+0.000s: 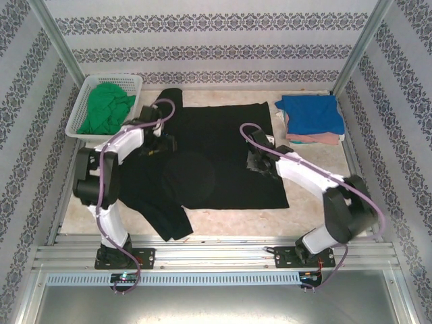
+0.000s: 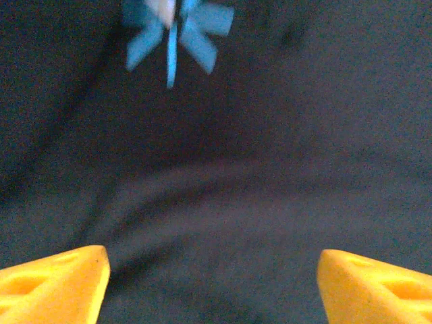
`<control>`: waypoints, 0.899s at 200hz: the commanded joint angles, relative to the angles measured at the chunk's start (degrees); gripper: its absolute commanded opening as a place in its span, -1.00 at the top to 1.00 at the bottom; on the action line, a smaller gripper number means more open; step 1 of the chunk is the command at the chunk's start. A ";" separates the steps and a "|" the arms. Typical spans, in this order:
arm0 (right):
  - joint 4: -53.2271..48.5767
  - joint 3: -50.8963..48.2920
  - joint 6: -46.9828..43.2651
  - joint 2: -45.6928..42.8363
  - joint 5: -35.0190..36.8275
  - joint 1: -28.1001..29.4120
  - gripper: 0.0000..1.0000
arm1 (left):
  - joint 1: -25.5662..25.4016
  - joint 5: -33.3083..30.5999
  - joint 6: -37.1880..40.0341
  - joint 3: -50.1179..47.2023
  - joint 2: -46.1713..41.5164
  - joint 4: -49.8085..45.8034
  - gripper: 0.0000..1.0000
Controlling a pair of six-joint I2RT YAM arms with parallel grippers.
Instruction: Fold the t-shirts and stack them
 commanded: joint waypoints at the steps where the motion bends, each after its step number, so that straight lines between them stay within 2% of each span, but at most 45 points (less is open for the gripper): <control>1: 1.63 0.80 -1.02 3.88 -1.21 0.06 0.18 | -0.83 -10.62 3.23 13.78 8.34 -4.78 -0.51; 23: 2.88 0.06 -0.19 7.43 -2.67 0.60 0.17 | -0.77 -14.22 3.59 29.55 19.20 -11.43 -0.39; 52: 3.03 -3.34 1.57 8.02 -2.83 0.68 0.18 | -0.80 -16.33 4.10 48.28 32.34 -20.06 -0.37; 74: 2.94 -7.42 2.92 5.35 -3.60 -0.58 0.19 | -0.85 -19.37 5.78 58.74 39.51 -25.29 -0.37; 95: 3.01 -11.42 3.51 1.88 -4.93 -2.47 0.20 | -0.76 -21.60 7.31 64.39 43.41 -28.19 -0.26; 119: 4.41 -15.67 3.28 -1.75 -7.28 -4.27 0.21 | -0.82 -21.83 9.43 64.68 43.53 -27.59 0.12; 139: 3.66 -16.52 3.03 -3.46 -8.19 -4.45 0.21 | -0.60 -22.19 11.60 64.66 42.99 -27.26 0.61; 150: 3.52 -17.06 3.02 -4.37 -8.61 -4.71 0.21 | -0.44 -22.84 12.76 64.67 42.63 -27.16 1.00; 180: 1.62 -18.17 2.68 -7.92 -8.70 -5.04 0.21 | 0.67 -22.26 14.19 64.74 41.01 -27.98 1.00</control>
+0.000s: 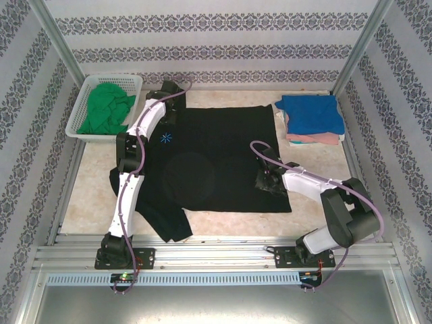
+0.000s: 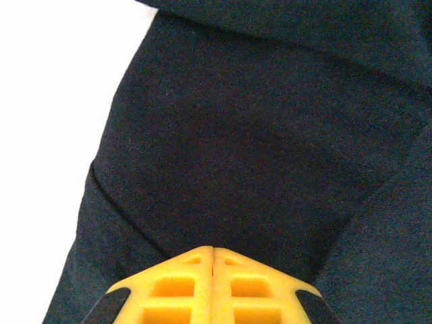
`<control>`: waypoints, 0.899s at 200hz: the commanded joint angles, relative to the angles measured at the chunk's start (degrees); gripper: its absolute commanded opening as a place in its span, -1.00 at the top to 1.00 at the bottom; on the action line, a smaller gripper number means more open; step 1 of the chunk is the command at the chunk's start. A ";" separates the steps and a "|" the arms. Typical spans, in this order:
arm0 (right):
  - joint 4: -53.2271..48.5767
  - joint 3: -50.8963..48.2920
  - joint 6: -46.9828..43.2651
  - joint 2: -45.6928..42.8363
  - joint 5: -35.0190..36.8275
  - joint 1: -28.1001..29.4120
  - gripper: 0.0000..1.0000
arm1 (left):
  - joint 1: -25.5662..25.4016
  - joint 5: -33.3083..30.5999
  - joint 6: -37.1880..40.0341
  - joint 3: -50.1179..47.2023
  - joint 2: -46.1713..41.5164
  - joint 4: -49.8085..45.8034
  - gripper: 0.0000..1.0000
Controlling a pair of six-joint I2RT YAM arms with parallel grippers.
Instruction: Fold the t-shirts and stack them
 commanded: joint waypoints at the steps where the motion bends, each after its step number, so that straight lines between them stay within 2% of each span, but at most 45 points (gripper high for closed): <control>1: -3.46 -1.57 0.27 -3.41 -0.95 -0.55 0.21 | 1.41 -1.23 2.92 1.16 -1.94 -3.87 1.00; 16: -7.29 -2.26 -0.32 -6.63 1.99 -1.88 0.20 | 1.69 -2.37 3.24 0.99 -3.30 -4.88 1.00; 31: -8.10 -4.16 -1.91 -10.54 1.76 -5.03 0.20 | 1.45 1.33 3.18 -0.11 -5.07 -4.77 1.00; 38: -7.52 -4.81 -2.43 -12.22 1.06 -6.26 0.20 | 1.07 3.14 2.71 -1.33 -5.96 -3.89 0.84; 49: -7.70 -4.30 -3.27 -13.89 0.11 -7.02 0.20 | -0.19 4.08 2.66 -3.88 -7.19 -1.41 0.33; 62: -7.50 -2.24 -3.48 -14.68 -0.13 -6.41 0.19 | -1.99 2.75 3.66 -6.67 -7.53 2.03 0.12; 67: -6.56 -1.42 -3.66 -14.64 -0.48 -5.80 0.18 | -2.39 1.67 3.58 -6.76 -7.04 2.75 0.05; 100: -4.58 6.70 -6.13 -7.92 0.54 -2.21 0.12 | -1.41 -1.77 -0.02 0.16 -0.88 -1.63 -0.04; 148: -1.86 14.91 -7.17 6.49 3.54 1.80 0.11 | -1.18 -1.59 0.87 -0.36 0.96 -0.69 -0.01; 180: -1.47 17.25 -5.50 16.06 3.11 4.63 0.15 | -0.94 -1.53 1.50 2.23 0.49 -2.26 0.61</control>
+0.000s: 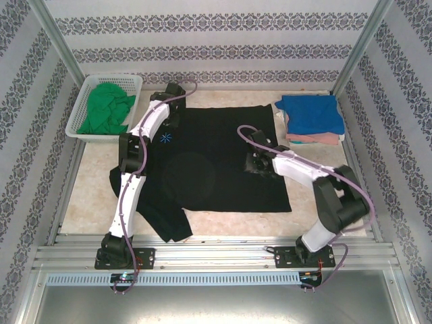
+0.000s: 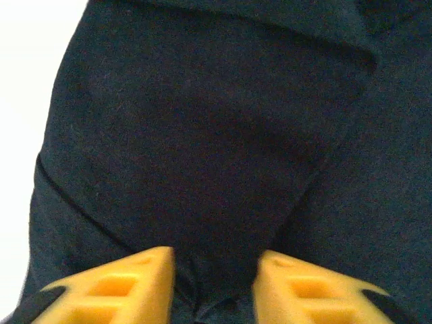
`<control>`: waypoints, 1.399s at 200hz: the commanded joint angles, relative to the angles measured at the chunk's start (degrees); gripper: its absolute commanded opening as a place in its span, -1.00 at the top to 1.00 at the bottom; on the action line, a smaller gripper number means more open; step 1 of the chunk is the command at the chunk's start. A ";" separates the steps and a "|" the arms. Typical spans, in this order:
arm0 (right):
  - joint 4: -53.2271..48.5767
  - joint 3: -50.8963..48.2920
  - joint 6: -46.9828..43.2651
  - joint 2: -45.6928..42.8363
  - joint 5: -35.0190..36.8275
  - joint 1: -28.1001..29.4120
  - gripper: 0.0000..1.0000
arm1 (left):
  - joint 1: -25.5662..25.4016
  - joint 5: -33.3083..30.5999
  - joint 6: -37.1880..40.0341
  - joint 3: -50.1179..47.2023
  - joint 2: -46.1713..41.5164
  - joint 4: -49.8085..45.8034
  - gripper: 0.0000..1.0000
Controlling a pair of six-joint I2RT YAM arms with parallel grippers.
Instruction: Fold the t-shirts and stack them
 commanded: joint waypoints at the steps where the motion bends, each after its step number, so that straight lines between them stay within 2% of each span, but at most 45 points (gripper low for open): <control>1: -0.10 1.14 0.69 5.24 1.10 1.78 0.15 | 0.81 -1.17 0.44 3.15 0.40 -2.16 0.63; 28: -1.12 -1.37 3.92 6.23 1.96 2.22 0.24 | 1.26 -2.82 2.21 3.83 -2.37 -2.33 1.00; 65: -2.77 -7.08 5.55 1.07 3.06 -0.42 0.32 | 3.39 -3.37 3.64 4.23 -4.74 -2.49 1.00; 103: -2.92 -11.73 5.57 -6.06 -0.27 -1.72 0.39 | 7.13 -3.27 3.08 4.51 -5.81 -3.98 1.00; 121: -4.44 -12.90 6.03 -8.87 -0.61 -1.76 0.39 | 8.99 -0.34 2.50 4.55 -6.41 -3.77 1.00; 136: -6.61 -13.38 6.32 -11.01 1.61 -2.28 0.39 | 9.39 -1.10 3.35 5.18 -6.36 -3.55 1.00; 154: -7.97 -13.50 4.72 -12.54 2.00 -4.31 0.39 | 9.34 -3.08 5.18 7.60 -5.92 -4.04 0.93; 171: -8.86 -12.98 3.18 -13.51 1.31 -5.69 0.37 | 9.44 -4.55 6.85 10.42 -5.82 -4.20 0.53; 181: -9.83 -12.07 2.49 -14.37 1.49 -5.69 0.35 | 9.44 -5.60 7.77 11.49 -6.29 -4.00 0.16; 193: -9.76 -10.91 1.53 -15.68 0.84 -5.04 0.32 | 9.35 -5.51 8.34 11.84 -7.58 -4.11 0.17; 200: -9.41 -9.84 1.17 -16.29 0.60 -4.47 0.30 | 9.26 -4.65 7.97 11.83 -8.57 -4.69 0.11; 219: -7.19 -5.85 -1.15 -15.56 0.38 -1.72 0.24 | 8.76 1.24 5.57 10.72 -11.59 -7.65 0.10; 233: -6.48 -1.87 -2.37 -12.26 1.17 -0.24 0.23 | 7.64 7.65 3.45 7.05 -14.33 -9.93 0.10; 247: -5.38 2.07 -3.79 -7.48 1.19 0.54 0.22 | 5.11 12.81 2.45 -1.99 -18.28 -9.44 0.09; 270: -5.06 7.79 -4.90 0.44 1.09 0.64 0.18 | -0.57 14.88 1.22 -24.40 -25.97 2.86 0.07; 280: -4.79 9.29 -5.08 2.93 0.56 0.64 0.17 | -1.34 15.60 -0.41 -30.07 -26.67 7.16 0.08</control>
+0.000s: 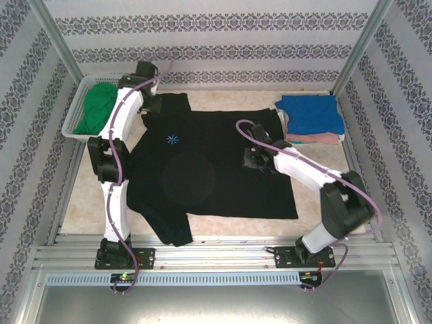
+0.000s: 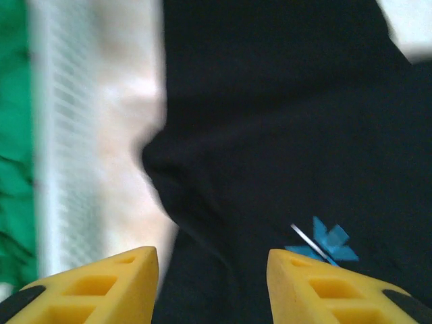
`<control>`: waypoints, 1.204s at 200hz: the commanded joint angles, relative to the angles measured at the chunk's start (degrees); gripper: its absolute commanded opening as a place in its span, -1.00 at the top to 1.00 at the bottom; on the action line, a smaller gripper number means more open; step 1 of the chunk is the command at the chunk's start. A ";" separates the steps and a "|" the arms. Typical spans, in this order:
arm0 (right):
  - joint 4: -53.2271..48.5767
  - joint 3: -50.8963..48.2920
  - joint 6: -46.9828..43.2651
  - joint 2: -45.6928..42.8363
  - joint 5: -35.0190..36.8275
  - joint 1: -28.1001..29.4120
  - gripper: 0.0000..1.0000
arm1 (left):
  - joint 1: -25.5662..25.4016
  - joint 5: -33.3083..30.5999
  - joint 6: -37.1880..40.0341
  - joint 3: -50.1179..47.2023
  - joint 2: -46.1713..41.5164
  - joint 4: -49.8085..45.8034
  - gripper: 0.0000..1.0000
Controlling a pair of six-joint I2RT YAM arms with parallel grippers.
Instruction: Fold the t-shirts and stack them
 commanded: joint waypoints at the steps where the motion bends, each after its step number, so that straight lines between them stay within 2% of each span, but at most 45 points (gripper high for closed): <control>1: 0.14 3.33 -2.33 6.11 -0.11 0.12 0.17 | -5.03 6.48 -3.60 -13.86 -1.74 8.76 0.08; 12: 0.55 4.02 -2.34 7.71 -0.31 0.20 0.16 | -4.64 5.75 -5.41 -15.09 -0.06 9.68 0.13; 41: 1.81 3.15 -2.44 9.53 -0.90 0.10 0.16 | -3.61 -5.35 -6.28 -13.22 4.85 8.91 0.13; 79: 1.97 -0.49 -0.58 10.16 -0.50 -0.70 0.15 | -1.20 -11.49 -4.96 -13.89 7.02 9.13 0.08; 105: 0.67 -4.02 0.97 9.21 0.00 -3.04 0.15 | 2.00 -11.64 -4.82 -12.75 8.60 6.92 0.20; 136: 1.72 -8.29 1.19 6.06 -1.69 -4.37 0.15 | 4.89 -11.76 -4.30 -12.58 8.12 6.36 0.22; 186: -0.36 -9.59 0.62 2.17 -0.97 -4.13 0.15 | 4.94 -19.32 -1.70 -4.76 8.45 1.51 0.32; 218: -0.33 -11.12 -0.29 -3.41 -0.37 -2.26 0.14 | 4.23 -24.14 -1.30 -6.36 3.55 0.40 0.32; 231: -0.67 -11.06 -0.66 -5.24 -0.06 -1.00 0.13 | 3.74 -24.35 -1.28 -9.28 0.10 1.36 0.31; 241: -0.64 -11.17 -0.95 -6.55 0.28 -0.02 0.12 | 3.39 -21.82 -1.56 -12.19 -2.80 2.47 0.30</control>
